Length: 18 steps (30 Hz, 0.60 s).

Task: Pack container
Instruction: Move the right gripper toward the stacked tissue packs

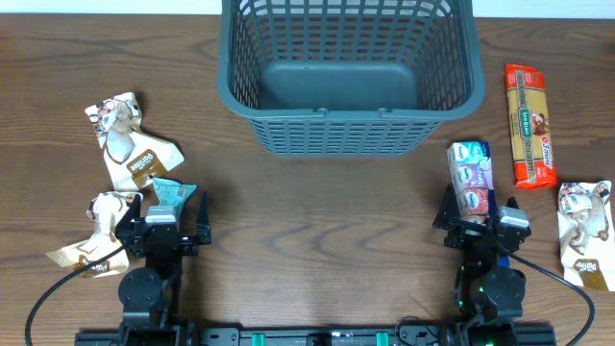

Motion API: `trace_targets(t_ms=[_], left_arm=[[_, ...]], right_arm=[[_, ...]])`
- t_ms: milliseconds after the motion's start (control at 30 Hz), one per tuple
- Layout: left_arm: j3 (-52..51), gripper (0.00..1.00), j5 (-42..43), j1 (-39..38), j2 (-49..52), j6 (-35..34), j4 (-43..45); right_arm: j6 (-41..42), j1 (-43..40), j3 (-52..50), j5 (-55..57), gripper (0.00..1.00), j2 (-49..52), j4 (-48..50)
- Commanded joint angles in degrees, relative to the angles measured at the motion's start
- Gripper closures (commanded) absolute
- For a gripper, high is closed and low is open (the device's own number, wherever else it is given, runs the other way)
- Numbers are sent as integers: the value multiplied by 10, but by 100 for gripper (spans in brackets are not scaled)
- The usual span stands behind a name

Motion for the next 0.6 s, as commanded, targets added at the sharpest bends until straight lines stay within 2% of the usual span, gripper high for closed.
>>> trace_targets(t_ms=[0, 133, 200, 300, 433, 567], left_arm=[[-18, 1, -3, -1, -4, -9, -9], [-18, 1, -28, -1, -4, 4, 10], [-18, 2, -28, 0, -4, -50, 44], [-14, 1, -29, 1, -1, -98, 39], [0, 1, -38, 1, 35, -106, -9], [17, 2, -44, 2, 98, -106, -8]], right_arm=[[13, -3, -2, -17, 1, -4, -3], [58, -3, 1, -42, 1, -4, -2], [58, -4, 24, -64, 1, 2, -22], [56, -18, 84, -65, 1, 30, -59], [-4, -57, 234, -118, 1, 141, -136], [-18, -112, 455, -159, 1, 303, -336]])
